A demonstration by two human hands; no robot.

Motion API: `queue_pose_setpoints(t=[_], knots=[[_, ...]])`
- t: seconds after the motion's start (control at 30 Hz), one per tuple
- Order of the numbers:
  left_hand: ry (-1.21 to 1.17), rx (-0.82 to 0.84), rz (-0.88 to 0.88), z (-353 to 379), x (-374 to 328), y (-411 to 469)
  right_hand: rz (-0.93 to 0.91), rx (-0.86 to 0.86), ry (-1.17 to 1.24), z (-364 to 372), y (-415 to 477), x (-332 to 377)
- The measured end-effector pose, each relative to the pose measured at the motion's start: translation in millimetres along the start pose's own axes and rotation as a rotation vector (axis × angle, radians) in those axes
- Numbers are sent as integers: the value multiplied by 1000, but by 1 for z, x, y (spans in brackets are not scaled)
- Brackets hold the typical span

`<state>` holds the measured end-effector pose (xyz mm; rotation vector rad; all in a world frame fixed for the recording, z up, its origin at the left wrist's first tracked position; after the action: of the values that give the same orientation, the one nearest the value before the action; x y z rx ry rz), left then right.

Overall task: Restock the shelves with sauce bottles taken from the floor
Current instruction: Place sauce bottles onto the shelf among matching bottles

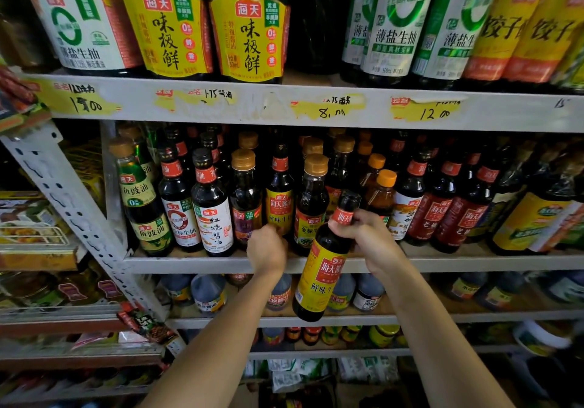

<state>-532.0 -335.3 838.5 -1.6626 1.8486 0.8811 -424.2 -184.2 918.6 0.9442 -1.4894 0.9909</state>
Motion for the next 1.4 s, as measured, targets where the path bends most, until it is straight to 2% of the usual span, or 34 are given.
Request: queue_pose_setpoints(t=[0.23, 0.53, 0.63, 0.7, 0.8, 0.83, 0.9, 0.97, 1.1, 1.4], knots=[[-31, -53, -48, 8, -2, 3, 2, 14, 2, -7, 2, -5], [-125, -25, -180, 13, -9, 12, 0, 7, 16, -12, -5, -8], [-149, 11, -143, 11, -6, 9, -9, -3, 17, -11, -8, -6], [-145, 43, -54, 4, -2, 0, -26, 2, 3, -8, -9, -2], [-257, 128, 122, -18, 5, -18, -58, 0, -16, 3, -9, 11], [-396, 212, 103, -28, 7, -22, -72, -7, -13, 7, -8, 16], [-726, 476, -68, -50, 7, -30, -96, -16, -7, 16, -7, 28], [-865, 668, -160, -70, 6, -34, -96, -24, -2, 23, -6, 37], [-859, 723, -119, -96, 8, -38, -84, -42, -17, 33, -6, 46], [-693, 753, 155, -106, 15, -48, -124, -52, -103, 54, -8, 54]])
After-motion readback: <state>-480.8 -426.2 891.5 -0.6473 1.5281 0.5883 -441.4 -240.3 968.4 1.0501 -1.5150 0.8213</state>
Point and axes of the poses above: each hand's wrist, its own y-axis towards the middle knuckle, its own z-axis out of the palm, x = y × z, the point moved 2 cm from there along y, towards the middle knuckle, and after that the axes turned 6 degrees about -y, right-handed, at the moved point
